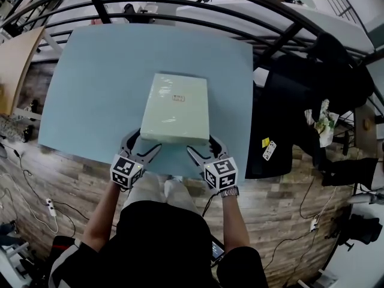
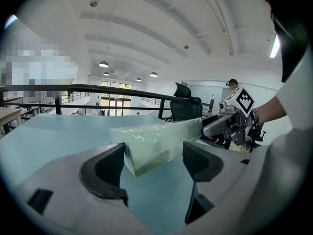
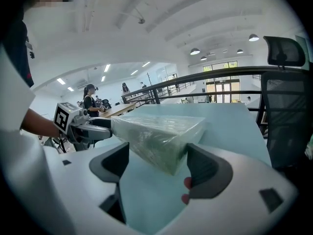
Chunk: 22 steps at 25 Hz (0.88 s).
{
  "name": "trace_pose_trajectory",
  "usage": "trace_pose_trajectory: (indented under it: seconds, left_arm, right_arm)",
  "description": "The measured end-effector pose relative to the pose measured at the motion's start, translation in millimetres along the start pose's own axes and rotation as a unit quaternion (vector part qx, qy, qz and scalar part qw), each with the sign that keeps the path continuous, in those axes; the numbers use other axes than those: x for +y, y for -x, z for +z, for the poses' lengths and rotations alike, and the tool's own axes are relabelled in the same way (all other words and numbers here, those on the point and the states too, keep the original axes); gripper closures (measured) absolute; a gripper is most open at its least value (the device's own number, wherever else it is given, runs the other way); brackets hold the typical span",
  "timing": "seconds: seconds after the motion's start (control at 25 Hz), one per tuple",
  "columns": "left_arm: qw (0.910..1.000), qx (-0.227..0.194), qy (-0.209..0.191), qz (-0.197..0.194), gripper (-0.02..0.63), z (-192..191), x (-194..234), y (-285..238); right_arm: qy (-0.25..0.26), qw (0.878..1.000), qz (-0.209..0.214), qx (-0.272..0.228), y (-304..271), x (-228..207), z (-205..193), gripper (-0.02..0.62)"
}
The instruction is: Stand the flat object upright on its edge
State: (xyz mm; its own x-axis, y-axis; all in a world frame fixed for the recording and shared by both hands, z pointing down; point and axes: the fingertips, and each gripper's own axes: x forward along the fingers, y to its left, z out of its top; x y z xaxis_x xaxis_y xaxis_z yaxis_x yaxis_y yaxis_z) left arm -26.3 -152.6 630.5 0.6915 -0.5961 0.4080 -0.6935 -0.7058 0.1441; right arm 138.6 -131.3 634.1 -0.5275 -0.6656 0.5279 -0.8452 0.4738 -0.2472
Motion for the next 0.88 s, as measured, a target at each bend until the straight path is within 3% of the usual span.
trace_pose_trajectory:
  seconds: [0.88]
  left_arm:
    - [0.9994, -0.03, -0.017, -0.005, 0.247, 25.7, -30.5, 38.3]
  right_arm:
    - [0.009, 0.999, -0.003, -0.042, 45.2, 25.1, 17.8, 0.247]
